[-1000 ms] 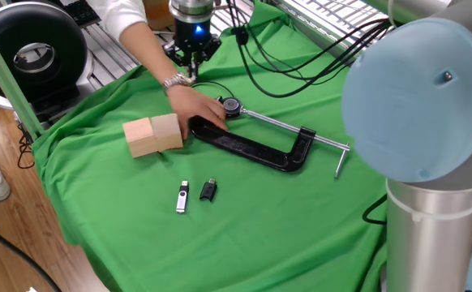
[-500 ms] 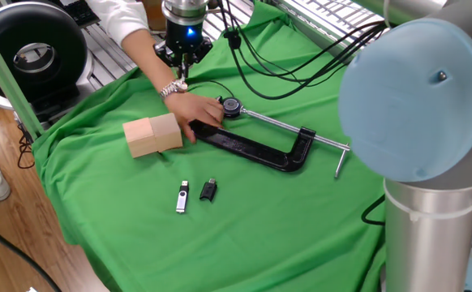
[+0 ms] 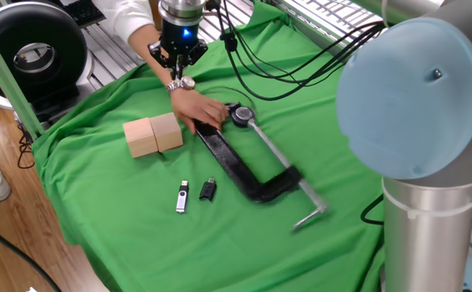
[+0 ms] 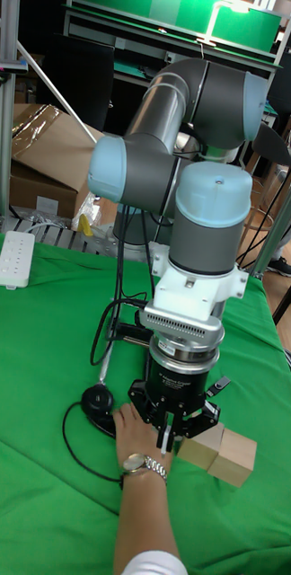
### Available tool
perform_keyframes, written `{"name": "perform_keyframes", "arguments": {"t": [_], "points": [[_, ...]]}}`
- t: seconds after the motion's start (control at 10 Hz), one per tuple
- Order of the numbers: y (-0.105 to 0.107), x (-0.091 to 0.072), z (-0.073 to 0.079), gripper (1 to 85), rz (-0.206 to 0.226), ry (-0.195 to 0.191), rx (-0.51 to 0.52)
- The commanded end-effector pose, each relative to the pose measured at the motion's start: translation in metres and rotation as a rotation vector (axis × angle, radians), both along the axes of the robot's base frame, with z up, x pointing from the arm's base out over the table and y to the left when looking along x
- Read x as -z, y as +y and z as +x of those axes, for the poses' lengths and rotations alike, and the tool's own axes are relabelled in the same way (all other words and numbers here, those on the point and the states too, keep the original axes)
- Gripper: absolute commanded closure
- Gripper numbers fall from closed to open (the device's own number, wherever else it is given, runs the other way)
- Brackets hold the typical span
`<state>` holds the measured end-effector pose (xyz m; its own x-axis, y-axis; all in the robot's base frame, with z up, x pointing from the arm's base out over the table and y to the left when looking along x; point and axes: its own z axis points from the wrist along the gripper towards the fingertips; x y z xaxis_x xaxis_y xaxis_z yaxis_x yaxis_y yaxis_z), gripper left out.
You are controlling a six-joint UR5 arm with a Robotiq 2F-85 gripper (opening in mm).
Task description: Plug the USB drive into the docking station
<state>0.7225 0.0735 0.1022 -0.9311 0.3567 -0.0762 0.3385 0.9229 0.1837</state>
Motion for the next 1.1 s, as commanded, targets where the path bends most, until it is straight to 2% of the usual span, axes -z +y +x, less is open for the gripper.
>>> {"name": "perform_keyframes", "arguments": {"t": [0.0, 0.3, 0.7, 1.0], "points": [[0.007, -0.004, 0.001, 84.0, 0.043, 0.004, 0.003], [0.013, -0.007, 0.007, 84.0, 0.064, -0.006, -0.006], [0.012, -0.009, 0.011, 84.0, 0.06, 0.002, -0.044], [0.012, -0.005, 0.016, 84.0, 0.044, 0.008, -0.036]]}}
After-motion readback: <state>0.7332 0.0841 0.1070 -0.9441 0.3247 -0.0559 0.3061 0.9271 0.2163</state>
